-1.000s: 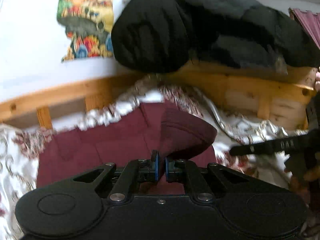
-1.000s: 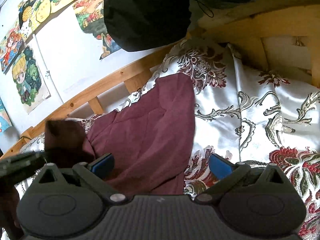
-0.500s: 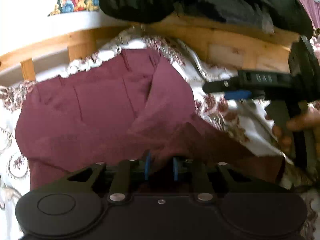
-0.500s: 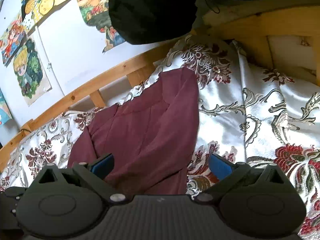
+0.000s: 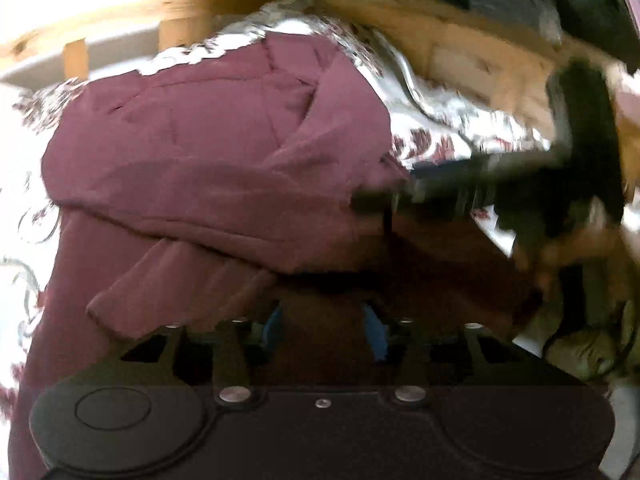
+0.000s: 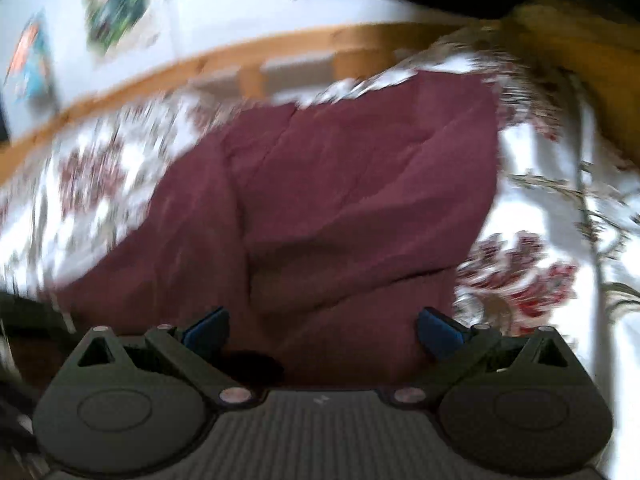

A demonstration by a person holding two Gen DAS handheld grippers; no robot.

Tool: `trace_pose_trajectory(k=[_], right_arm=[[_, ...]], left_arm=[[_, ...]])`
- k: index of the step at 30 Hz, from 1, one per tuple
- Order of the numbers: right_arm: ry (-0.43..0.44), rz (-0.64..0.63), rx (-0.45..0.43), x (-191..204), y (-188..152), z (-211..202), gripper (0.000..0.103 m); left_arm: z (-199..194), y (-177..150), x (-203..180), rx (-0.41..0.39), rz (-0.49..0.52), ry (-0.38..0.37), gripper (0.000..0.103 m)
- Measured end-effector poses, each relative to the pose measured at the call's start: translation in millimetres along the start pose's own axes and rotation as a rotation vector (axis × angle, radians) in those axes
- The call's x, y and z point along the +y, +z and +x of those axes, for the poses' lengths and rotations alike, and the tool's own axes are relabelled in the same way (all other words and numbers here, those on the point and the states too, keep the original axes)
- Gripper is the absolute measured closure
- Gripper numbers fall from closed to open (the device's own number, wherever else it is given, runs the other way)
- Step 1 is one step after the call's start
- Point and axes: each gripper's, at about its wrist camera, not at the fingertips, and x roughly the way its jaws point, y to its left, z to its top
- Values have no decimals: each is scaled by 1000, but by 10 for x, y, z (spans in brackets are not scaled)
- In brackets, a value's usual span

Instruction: Fold small clothes

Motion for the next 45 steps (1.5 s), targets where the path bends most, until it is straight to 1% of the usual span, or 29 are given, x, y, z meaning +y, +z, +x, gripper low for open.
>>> trace_pose_trajectory(k=[1, 2, 4, 5, 7, 10, 13, 15, 18, 19, 21, 22, 25, 28, 30, 31, 32, 34, 37, 38, 40, 42, 44, 45], right_arm=[[3, -48, 41, 87, -29, 49, 1], [10, -98, 79, 175, -65, 91, 1], [-3, -181, 85, 319, -130, 89, 1], [-8, -206, 83, 364, -142, 74, 1], [-11, -224, 85, 408, -138, 48, 1], [15, -185, 94, 337, -132, 34, 1], [36, -120, 84, 199, -62, 6, 1], [34, -75, 36, 117, 3, -58, 1], [21, 7, -47, 18, 51, -140, 1], [10, 30, -65, -10, 58, -143, 1], [0, 48, -77, -44, 60, -121, 5], [2, 45, -71, -50, 56, -101, 10], [26, 22, -28, -14, 28, -28, 12], [53, -50, 39, 87, 19, 46, 13], [41, -116, 60, 199, -33, 50, 12], [30, -154, 68, 256, -52, 44, 12], [18, -178, 58, 288, -53, 24, 12], [5, -181, 14, 321, -47, -61, 11], [-25, -109, -57, 243, -6, -155, 4], [-36, -82, -68, 196, 3, -163, 4], [-64, -53, -46, 134, 4, -105, 4], [-56, -61, 6, 128, -24, -8, 4], [-27, -119, 79, 199, -79, 94, 4], [-31, -159, 77, 256, -106, 91, 4]], left_arm=[[-57, -7, 13, -16, -19, 7, 34], [-132, -10, 20, -38, -33, 23, 24], [-296, -19, 39, -87, -45, 80, 19], [-369, -27, 64, -107, -51, 83, 14], [-496, -35, 132, -141, -74, 97, 12], [-602, -11, 260, -154, -103, 145, 11], [-647, 26, 423, -167, -166, 194, 10], [-641, 83, 517, -183, -216, 205, 6], [-505, 225, 601, -203, -277, 199, 4], [-421, 292, 620, -197, -293, 199, 4], [-229, 403, 639, -169, -319, 199, 4], [-119, 451, 640, -144, -330, 203, 5], [126, 517, 659, -57, -351, 238, 8], [268, 451, 657, 42, -319, 310, 10], [301, 361, 649, 110, -278, 368, 10], [288, 313, 662, 123, -274, 376, 10], [234, 246, 690, 109, -290, 364, 10], [132, 156, 735, 94, -332, 360, 10], [85, 119, 725, 89, -333, 363, 10], [71, 115, 716, 87, -337, 363, 10], [45, 112, 721, 78, -359, 358, 10], [-7, 102, 740, 55, -391, 350, 10], [-110, 77, 751, 16, -428, 337, 10], [-180, 58, 763, -10, -449, 330, 10]])
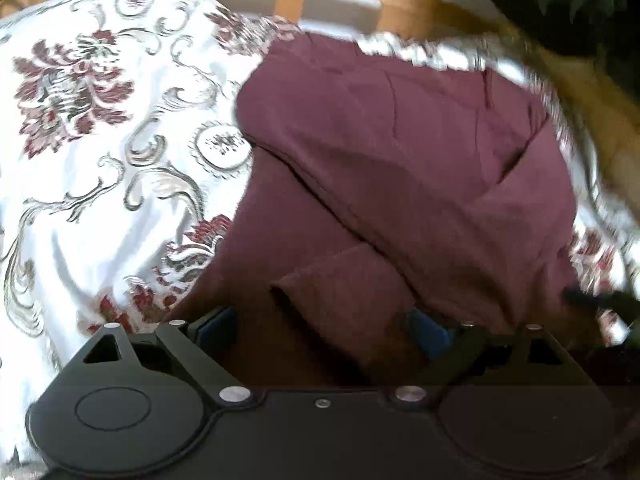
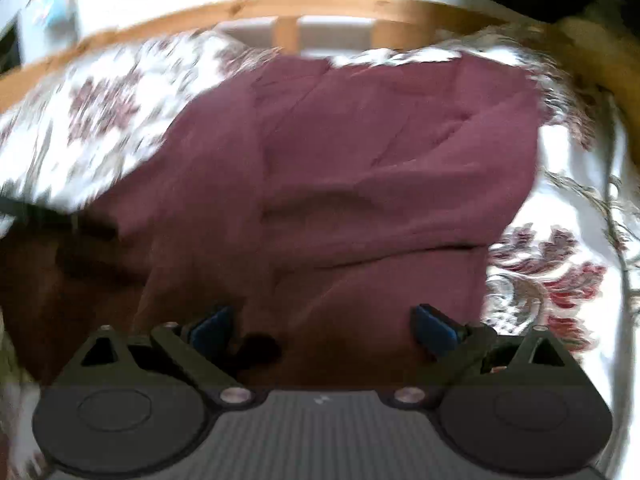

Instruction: Fold small clothes

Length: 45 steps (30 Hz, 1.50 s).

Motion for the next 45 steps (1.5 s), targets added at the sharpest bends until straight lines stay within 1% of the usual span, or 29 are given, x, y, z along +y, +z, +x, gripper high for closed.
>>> trace_pose_trajectory(k=[2, 4, 7, 8, 10, 12, 14, 15, 17, 18, 19, 21, 23, 26, 28, 31, 33, 34, 36, 38, 41, 45], right_arm=[[-18, -95, -11, 154, -8, -36, 4], [-20, -155, -16, 240, -7, -80, 4], [-20, -187, -18, 300, -7, -163, 5], [-25, -185, -30, 312, -1, -214, 5], [-37, -149, -87, 263, 23, -330, 5], [-20, -85, -142, 194, 60, -403, 5], [-8, -24, -180, 156, 64, -417, 5], [-17, -10, -190, 156, 57, -404, 5], [-64, -16, -196, 220, 50, -314, 5], [-79, -31, -183, 275, 38, -257, 5], [-74, -53, -155, 326, 32, -193, 5], [-37, -87, -119, 391, 13, -121, 7], [3, -130, -73, 435, -28, -109, 7], [26, -165, -50, 457, -68, -139, 7], [33, -170, -33, 427, -48, -143, 7], [41, -165, -15, 402, -40, -143, 7], [47, -172, -5, 395, -36, -166, 6], [47, -180, -1, 374, -21, -195, 3], [26, -202, -10, 335, -13, -284, 2], [-18, -224, -30, 286, -5, -397, 1], [-72, -220, -52, 193, 23, -562, 1], [-125, -200, -56, 48, 33, -792, 1]], left_arm=[[-94, 7, 68, -27, -35, -8, 9], [-189, 10, 141, -51, -61, -11, 9], [-286, 39, 216, -82, -80, -2, 8], [-306, 52, 234, -91, -85, -3, 7], [-313, 87, 234, -102, -85, -18, 7], [-265, 157, 187, -106, -72, -44, 7], [-178, 241, 101, -111, -50, -79, 6], [-123, 283, 44, -112, -41, -97, 5], [12, 374, -52, -108, -44, -138, 5], [91, 417, -94, -103, -56, -154, 4], [163, 449, -133, -99, -68, -158, 3], [346, 515, -209, -64, -79, -126, 4], [494, 536, -250, -3, -73, -66, 5], [550, 443, -184, 54, -57, -7, 6], [499, 331, -82, 52, -27, 17, 6], [394, 197, 2, 35, 22, 29, 6], [330, 179, 48, 34, 21, 31, 6], [293, 169, 58, 33, 14, 33, 6], [205, 141, 93, 19, -9, 17, 6], [64, 93, 170, -7, -43, -10, 6], [-181, -5, 272, -53, -64, -45, 4], [-574, -191, 360, -131, 15, -61, 1]])
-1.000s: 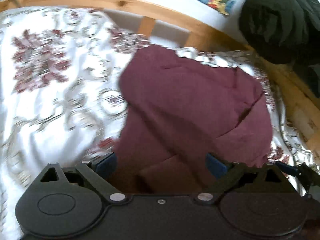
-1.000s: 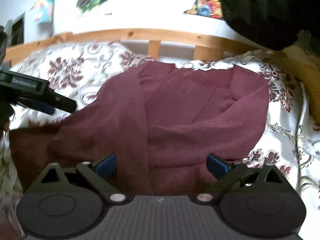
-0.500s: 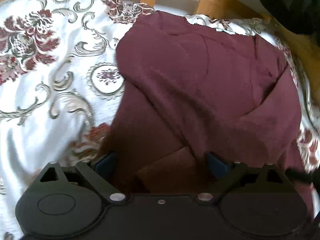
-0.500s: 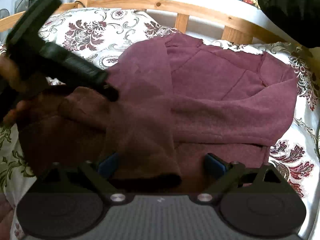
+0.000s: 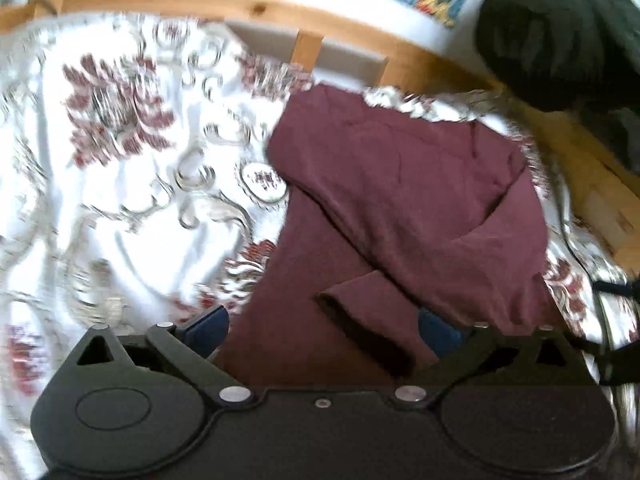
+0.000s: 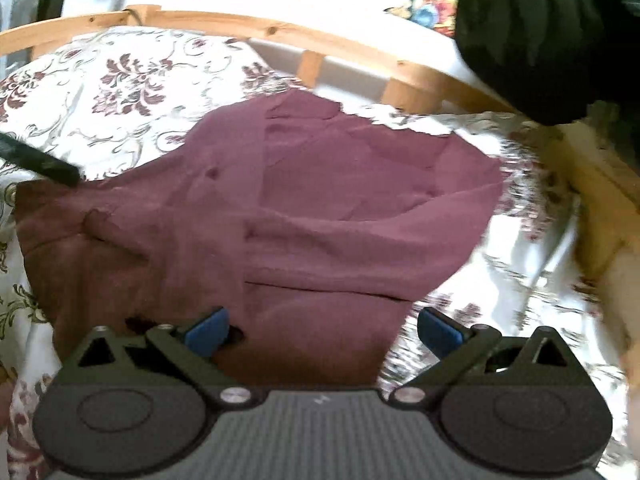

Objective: Fold small clothes
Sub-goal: 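Open the left gripper and release the sleeve onto the top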

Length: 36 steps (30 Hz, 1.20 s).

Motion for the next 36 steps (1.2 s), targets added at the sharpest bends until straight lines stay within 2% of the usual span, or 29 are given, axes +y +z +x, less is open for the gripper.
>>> trace_pose_trajectory(k=[3, 7, 14, 16, 18, 23, 27, 29, 32, 34, 36], right_arm=[[-10, 1, 12, -44, -79, -202, 1], [-8, -76, 34, 108, -221, -461, 1], [-32, -422, 163, 706, -532, -389, 1], [-48, -454, 185, 803, -558, -308, 1], [-37, -429, 196, 794, -527, -246, 1], [-4, -269, 212, 607, -479, -127, 1], [16, -156, 223, 456, -474, -100, 1], [0, -146, 209, 423, -472, -94, 1], [-42, -156, 176, 459, -469, -112, 1], [-79, -184, 155, 484, -463, -104, 1], [-101, -219, 128, 514, -468, -105, 2]], left_arm=[[-276, -107, 36, -31, 73, -15, 1], [-464, -227, 14, -10, 198, -24, 1], [-407, -467, -119, 106, 471, -19, 1], [-309, -506, -122, 156, 515, -7, 1], [-207, -525, -140, 191, 563, 31, 1], [-62, -522, -212, 177, 687, 128, 0], [-25, -579, -349, 108, 885, 202, 0], [-11, -636, -425, 75, 1001, 234, 0], [5, -694, -510, 39, 1112, 258, 1], [5, -686, -527, 23, 1131, 268, 5], [4, -654, -526, 17, 1119, 266, 18]])
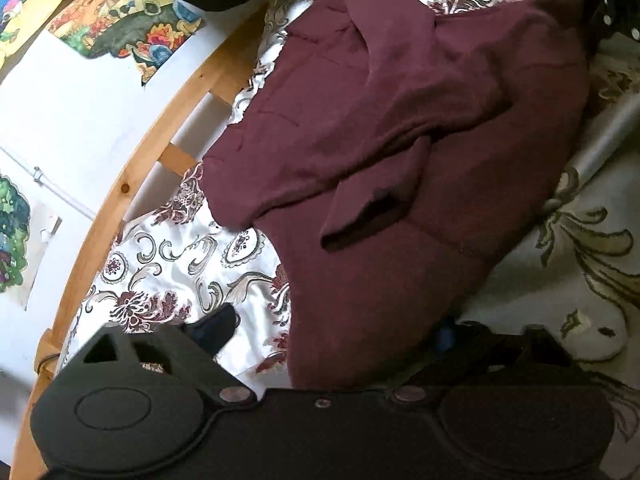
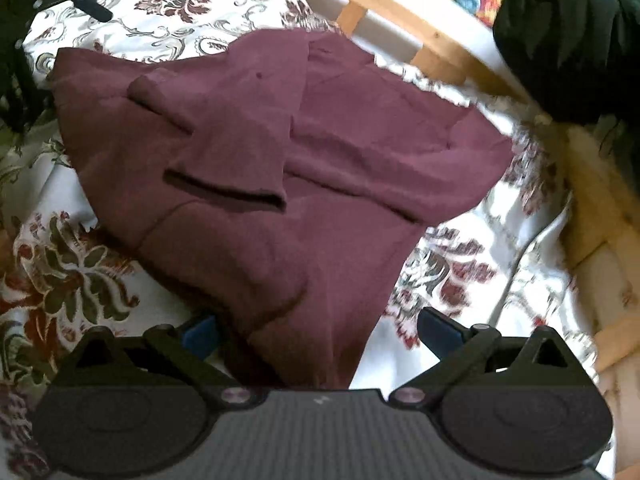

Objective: Fold small clothes
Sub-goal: 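Open the left gripper and release the sleeve onto the top, then grasp the hem of the maroon top with both grippers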

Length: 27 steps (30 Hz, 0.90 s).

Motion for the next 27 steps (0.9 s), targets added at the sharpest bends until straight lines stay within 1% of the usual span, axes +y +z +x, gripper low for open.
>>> trace_pose_trajectory(k=[1, 3, 4, 6, 8, 9, 10, 12, 16, 18, 19, 20, 21, 22, 23, 25, 27], right_arm=[[-2, -13, -6, 15, 2, -8, 4], [-1, -36, -18, 43, -7, -46, 9], [1, -55, -24, 63, -18, -70, 10], [-8, -112, -30, 137, -32, -97, 10], [-40, -182, -33, 261, -55, -136, 9], [-59, -217, -38, 312, -63, -149, 9], [-75, -245, -41, 360, -61, -152, 8], [-108, -303, -55, 456, -64, -174, 8], [-144, -398, -90, 608, -60, -153, 9], [-132, -413, -103, 638, -52, -127, 22], [-109, -411, -101, 638, -42, -121, 40], [-91, -408, -97, 646, -36, -120, 62], [-84, -410, -93, 659, -38, -117, 71], [-81, -417, -95, 677, -48, -125, 83], [-78, -422, -102, 692, -59, -146, 88], [-77, -408, -115, 697, -55, -223, 97], [-62, -351, -132, 665, -23, -348, 97]], left_arm=[[-9, -7, 25, -10, -11, -6, 24], [-48, -21, 32, -43, -17, -15, 49], [-67, -26, 14, -54, -5, -16, 56], [-92, -47, -20, -75, 24, -24, 78], [-69, -44, -35, -83, 20, -43, 89], [-86, -32, -52, -84, 6, -47, 92], [-98, -21, -28, -88, -20, -49, 93], [-135, 2, 77, -106, -98, -60, 96], [-167, 84, 277, -139, -186, -67, 97], [-178, 145, 361, -153, -221, -72, 97], [-172, 170, 399, -158, -233, -74, 97], [-191, 194, 416, -163, -244, -73, 97], [-210, 208, 435, -172, -254, -73, 97], [-236, 214, 446, -180, -256, -73, 97], [-280, 216, 438, -188, -256, -71, 98], [-359, 189, 442, -204, -260, -69, 98], [-455, 131, 429, -216, -276, -66, 98]])
